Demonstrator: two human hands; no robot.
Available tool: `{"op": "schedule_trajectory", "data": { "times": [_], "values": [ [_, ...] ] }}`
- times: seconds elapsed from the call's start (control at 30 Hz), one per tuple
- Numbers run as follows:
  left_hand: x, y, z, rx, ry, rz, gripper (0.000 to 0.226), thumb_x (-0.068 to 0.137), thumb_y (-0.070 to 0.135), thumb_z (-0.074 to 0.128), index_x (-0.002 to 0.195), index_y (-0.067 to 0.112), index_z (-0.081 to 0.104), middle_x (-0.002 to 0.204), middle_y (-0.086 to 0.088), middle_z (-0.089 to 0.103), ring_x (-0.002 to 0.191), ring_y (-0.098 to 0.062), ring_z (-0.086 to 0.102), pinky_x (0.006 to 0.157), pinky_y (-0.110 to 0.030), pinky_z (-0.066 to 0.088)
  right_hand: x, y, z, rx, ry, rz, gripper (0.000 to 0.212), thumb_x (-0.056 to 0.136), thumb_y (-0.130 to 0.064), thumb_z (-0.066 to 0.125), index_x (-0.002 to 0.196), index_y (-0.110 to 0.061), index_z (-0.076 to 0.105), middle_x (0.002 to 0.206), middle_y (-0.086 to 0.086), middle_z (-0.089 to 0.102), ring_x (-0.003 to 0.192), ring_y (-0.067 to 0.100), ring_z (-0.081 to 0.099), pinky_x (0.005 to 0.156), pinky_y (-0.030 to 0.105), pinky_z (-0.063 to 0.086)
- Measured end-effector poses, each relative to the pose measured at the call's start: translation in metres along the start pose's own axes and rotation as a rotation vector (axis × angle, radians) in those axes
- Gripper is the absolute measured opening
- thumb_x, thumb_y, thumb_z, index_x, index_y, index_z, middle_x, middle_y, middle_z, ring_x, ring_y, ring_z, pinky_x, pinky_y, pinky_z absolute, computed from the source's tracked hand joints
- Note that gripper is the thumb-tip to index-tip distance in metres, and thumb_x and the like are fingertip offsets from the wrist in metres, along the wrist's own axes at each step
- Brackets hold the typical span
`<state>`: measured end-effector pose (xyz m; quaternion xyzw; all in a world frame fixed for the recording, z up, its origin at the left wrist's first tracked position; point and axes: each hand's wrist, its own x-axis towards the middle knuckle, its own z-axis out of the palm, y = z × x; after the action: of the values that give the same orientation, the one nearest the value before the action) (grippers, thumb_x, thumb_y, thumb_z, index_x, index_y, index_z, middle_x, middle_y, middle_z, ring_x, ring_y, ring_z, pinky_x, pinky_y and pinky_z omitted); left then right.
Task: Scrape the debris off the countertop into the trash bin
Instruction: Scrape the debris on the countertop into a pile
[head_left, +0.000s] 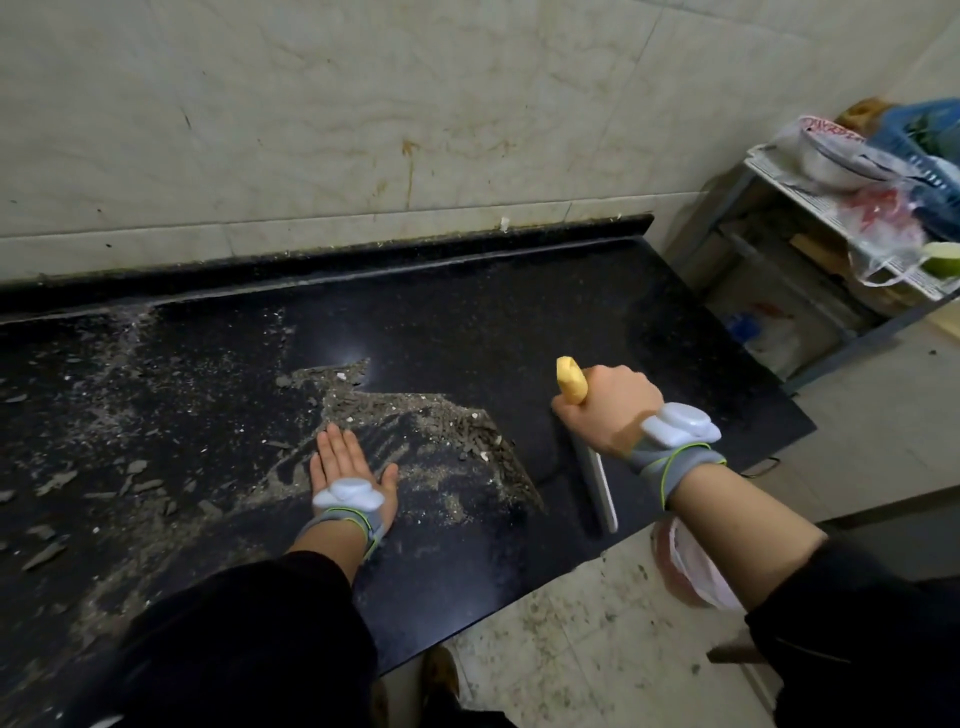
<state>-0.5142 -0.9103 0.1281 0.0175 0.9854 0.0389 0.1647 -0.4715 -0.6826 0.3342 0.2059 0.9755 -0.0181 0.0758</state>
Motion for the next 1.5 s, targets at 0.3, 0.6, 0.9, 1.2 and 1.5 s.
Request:
{"op": "schedule_trajectory", "data": {
  "times": [0.3, 0.6, 0.9, 1.2, 1.5],
  "values": [
    [0.002, -0.001, 0.003, 0.005, -0.002, 0.006, 0.079, 0.099, 0.052, 0.017, 0.15, -0.001, -0.011, 0.157, -0.019, -0.017, 0.147, -0.031, -0.013, 0.119, -0.042, -0.004, -0.013, -0.043, 0.019, 0.159, -0.034, -0.072, 0.037, 0.083, -0.048, 0.05, 0.066, -0.015, 0.053, 0.073, 0.008, 0.06, 0.076, 0.036, 0.061, 0.063, 0.031, 0.046],
    [-0.001, -0.001, 0.001, 0.017, 0.006, 0.001, 0.078, 0.099, 0.052, 0.015, 0.149, 0.0, -0.013, 0.157, -0.018, -0.018, 0.147, -0.03, -0.013, 0.119, -0.041, -0.002, -0.01, -0.062, 0.008, 0.323, -0.027, -0.068, 0.039, 0.08, -0.048, 0.055, 0.06, -0.015, 0.046, 0.076, 0.009, 0.059, 0.082, 0.039, 0.061, 0.065, 0.03, 0.042],
    [0.0, 0.001, 0.006, -0.084, 0.094, 0.007, 0.086, 0.086, 0.058, -0.004, 0.15, 0.0, -0.006, 0.159, -0.017, -0.01, 0.148, -0.03, -0.007, 0.116, -0.041, -0.007, 0.029, -0.034, 0.005, 0.072, -0.031, -0.064, 0.04, 0.086, -0.05, 0.046, 0.084, -0.014, 0.065, 0.086, 0.011, 0.064, 0.081, 0.038, 0.059, 0.066, 0.03, 0.041],
    [0.003, 0.0, 0.009, -0.047, 0.057, -0.012, 0.078, 0.091, 0.054, -0.001, 0.147, 0.002, -0.019, 0.157, -0.017, -0.02, 0.147, -0.03, -0.015, 0.116, -0.041, -0.009, 0.019, -0.074, 0.012, 0.141, -0.068, -0.339, 0.034, 0.085, -0.043, 0.053, 0.062, -0.018, 0.044, 0.076, 0.011, 0.062, 0.08, 0.04, 0.059, 0.063, 0.031, 0.038],
    [0.006, -0.001, 0.014, -0.119, 0.101, -0.013, 0.083, 0.072, 0.054, -0.014, 0.142, 0.011, -0.004, 0.158, -0.018, 0.003, 0.147, -0.033, 0.008, 0.104, -0.037, -0.025, 0.035, -0.076, -0.008, 0.161, -0.079, -0.265, 0.041, 0.083, -0.043, 0.054, 0.055, -0.016, 0.042, 0.06, 0.002, 0.046, 0.076, 0.038, 0.057, 0.063, 0.031, 0.04]
  ]
}}
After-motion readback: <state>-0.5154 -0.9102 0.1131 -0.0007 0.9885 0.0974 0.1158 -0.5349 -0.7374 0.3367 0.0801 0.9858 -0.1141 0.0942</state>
